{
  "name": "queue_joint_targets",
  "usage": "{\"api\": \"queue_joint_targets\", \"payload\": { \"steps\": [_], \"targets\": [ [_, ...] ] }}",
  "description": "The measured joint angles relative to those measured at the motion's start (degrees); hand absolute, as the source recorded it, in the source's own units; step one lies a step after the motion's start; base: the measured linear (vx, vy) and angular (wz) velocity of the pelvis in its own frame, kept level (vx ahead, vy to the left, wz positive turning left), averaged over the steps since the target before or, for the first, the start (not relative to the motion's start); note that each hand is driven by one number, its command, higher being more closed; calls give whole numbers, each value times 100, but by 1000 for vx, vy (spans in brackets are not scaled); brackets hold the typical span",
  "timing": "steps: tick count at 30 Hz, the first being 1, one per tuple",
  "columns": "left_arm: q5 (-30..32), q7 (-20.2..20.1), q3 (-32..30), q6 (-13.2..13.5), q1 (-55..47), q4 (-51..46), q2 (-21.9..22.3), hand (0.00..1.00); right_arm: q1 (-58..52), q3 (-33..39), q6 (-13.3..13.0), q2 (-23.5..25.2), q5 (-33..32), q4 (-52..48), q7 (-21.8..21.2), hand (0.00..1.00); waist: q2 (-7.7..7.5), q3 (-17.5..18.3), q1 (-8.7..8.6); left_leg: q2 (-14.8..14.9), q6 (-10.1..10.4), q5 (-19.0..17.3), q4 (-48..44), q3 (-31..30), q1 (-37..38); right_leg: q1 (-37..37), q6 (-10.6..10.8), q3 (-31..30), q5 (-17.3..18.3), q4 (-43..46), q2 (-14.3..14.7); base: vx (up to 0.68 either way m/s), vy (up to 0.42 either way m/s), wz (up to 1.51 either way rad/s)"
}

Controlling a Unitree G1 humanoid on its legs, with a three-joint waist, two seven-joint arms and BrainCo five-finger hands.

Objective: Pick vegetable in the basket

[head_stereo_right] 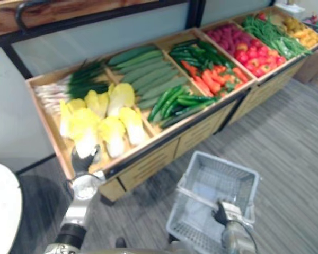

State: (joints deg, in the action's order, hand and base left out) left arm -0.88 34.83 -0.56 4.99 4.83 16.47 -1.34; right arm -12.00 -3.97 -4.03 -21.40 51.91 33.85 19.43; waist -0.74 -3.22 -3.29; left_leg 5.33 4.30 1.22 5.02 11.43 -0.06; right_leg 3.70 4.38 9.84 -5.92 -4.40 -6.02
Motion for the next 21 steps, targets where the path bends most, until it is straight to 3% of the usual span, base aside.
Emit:
{"api": "queue_joint_targets", "payload": {
  "steps": [8, 13, 17, 21],
  "targets": [
    [516, 367, -675, -10, -17, -1301, 16, 100, 57, 123, -43, 10, -8, 100, -119, 100, -50, 87, 50, -44, -42, 106, 40, -255, -78, -36, -11, 226, -10, 2, -41, -14, -5, 15],
    [1099, 460, -360, -4, -119, -2166, -36, 100, 253, 129, -267, -106, -31, 335, -139, 100, -92, 113, 90, -48, -45, 109, 40, -243, -75, -32, -11, 206, -12, 21, -54, -4, -2, 0],
    [1123, -416, 834, 230, -595, -2795, -463, 100, 792, 124, -429, -532, -152, 782, -324, 100, -71, 123, 98, -65, -39, 85, 41, -3, 9, 33, 20, -48, -33, 39, -77, -21, 11, -27],
    [1084, -1031, 1259, 404, -797, -2918, -674, 100, 1123, 129, -419, -826, -526, 1107, -419, 100, 51, 184, 80, -77, -15, 22, 49, 262, 13, 191, 65, -328, -45, 58, -84, -17, 16, -36]
  ]
}}
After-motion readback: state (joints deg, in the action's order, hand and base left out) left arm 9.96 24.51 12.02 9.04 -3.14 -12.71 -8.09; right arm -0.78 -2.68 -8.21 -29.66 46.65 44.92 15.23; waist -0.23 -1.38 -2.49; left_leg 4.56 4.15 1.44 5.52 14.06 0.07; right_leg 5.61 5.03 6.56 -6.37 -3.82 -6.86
